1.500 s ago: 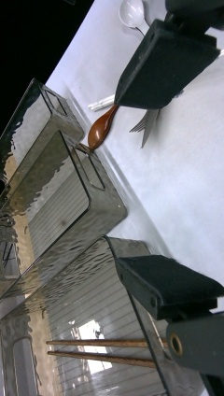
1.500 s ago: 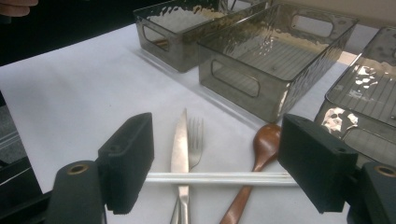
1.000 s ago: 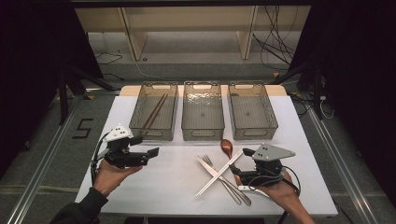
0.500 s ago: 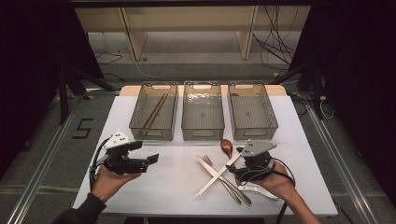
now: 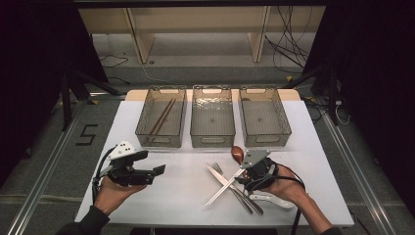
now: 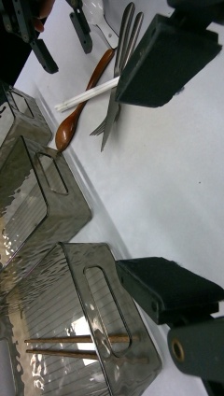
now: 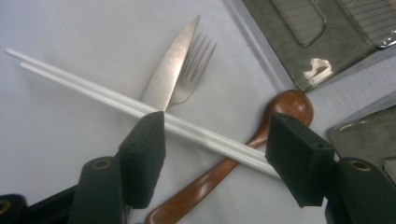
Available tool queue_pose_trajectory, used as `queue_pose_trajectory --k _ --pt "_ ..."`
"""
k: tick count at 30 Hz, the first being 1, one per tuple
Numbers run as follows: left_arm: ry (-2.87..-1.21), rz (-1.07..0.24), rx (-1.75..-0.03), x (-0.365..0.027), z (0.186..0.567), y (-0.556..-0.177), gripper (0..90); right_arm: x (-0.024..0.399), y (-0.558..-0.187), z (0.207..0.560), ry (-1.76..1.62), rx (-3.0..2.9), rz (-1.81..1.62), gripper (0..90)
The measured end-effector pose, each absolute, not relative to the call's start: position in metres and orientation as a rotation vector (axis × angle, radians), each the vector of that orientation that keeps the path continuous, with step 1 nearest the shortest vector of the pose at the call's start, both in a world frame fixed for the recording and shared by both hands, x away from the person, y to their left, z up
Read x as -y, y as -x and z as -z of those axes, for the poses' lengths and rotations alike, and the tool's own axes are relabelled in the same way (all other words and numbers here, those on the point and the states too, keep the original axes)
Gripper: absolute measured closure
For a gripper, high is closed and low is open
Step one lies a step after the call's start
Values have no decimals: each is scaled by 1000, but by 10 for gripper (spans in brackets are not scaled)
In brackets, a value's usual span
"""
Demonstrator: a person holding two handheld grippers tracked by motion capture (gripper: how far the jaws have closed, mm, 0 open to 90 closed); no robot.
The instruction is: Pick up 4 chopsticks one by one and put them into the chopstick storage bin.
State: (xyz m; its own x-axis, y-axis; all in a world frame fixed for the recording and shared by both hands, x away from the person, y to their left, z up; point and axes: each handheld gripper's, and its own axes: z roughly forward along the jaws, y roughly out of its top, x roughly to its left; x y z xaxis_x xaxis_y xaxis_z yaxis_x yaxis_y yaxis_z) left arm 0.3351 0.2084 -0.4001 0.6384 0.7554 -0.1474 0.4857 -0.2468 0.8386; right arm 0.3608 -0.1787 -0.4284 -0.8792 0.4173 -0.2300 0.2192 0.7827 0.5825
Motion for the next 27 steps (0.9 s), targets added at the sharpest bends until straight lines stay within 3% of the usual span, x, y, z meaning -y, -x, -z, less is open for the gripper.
queue_pose_trajectory --k 14,27 --pt "-1931 -352 -976 -207 403 -336 158 170 -372 444 -289 -2721 -609 501" --pt "-1930 -352 -976 -208 403 -336 158 169 -380 454 -196 -2771 -536 545"
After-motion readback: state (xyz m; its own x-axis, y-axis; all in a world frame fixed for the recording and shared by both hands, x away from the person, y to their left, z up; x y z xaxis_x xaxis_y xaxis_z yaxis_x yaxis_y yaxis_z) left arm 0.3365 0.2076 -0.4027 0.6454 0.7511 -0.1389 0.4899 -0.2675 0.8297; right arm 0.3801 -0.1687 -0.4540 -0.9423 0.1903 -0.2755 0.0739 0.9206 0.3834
